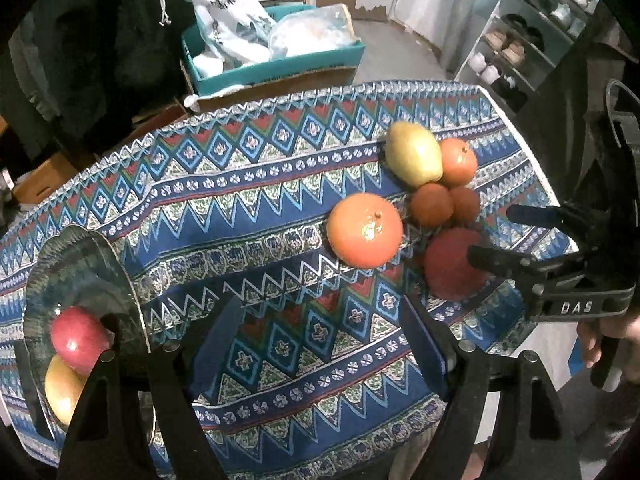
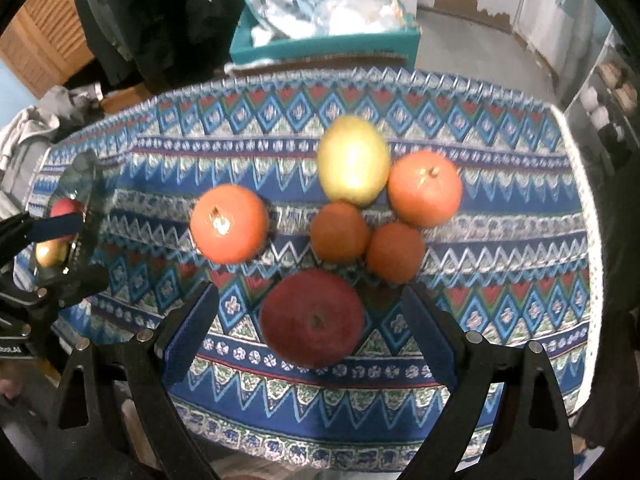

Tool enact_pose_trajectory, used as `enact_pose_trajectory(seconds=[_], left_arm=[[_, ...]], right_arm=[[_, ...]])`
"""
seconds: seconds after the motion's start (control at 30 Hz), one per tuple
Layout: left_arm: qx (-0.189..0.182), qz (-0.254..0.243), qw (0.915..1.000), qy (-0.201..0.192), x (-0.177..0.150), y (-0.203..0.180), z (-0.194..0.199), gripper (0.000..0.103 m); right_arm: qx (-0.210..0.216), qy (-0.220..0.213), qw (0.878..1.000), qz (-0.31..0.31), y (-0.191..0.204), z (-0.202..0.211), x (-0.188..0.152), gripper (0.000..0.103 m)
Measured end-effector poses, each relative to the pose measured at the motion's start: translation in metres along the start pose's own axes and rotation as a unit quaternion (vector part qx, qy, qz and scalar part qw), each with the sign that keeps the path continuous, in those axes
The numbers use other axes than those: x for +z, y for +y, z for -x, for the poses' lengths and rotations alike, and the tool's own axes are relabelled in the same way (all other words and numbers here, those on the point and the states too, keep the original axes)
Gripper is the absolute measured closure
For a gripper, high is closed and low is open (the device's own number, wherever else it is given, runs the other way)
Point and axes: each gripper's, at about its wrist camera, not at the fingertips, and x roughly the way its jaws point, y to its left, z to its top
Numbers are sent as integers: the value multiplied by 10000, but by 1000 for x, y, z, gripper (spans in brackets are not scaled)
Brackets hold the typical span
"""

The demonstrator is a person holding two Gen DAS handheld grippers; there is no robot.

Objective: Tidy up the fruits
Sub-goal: 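Grasp the second red apple with the right gripper while the left approaches a large orange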

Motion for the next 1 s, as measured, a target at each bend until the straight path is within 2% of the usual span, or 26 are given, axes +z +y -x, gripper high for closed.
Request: enact_pose_trajectory(seconds=[0.4, 0.47, 0.53, 0.77, 1.0], left_arm=[[-38, -17, 9997, 230, -2, -2, -21, 21], [-44, -42, 9997, 240, -2, -5, -23, 21], [-57, -65, 9997, 245, -2, -7, -24, 21], [-191, -31, 9997, 171, 14, -15, -23, 21], [-248, 47, 9994, 233, 28, -22, -40, 21]], right_arm=[[-261, 537, 9980, 199, 1, -49, -12, 11], [-220, 485, 9983, 221, 1, -53, -12, 14], [-74, 483, 9986, 201, 2, -57, -12, 26], [-54, 475, 9987, 152, 5, -57, -13, 26], [-35, 56, 9997, -241, -21, -25, -9, 26]])
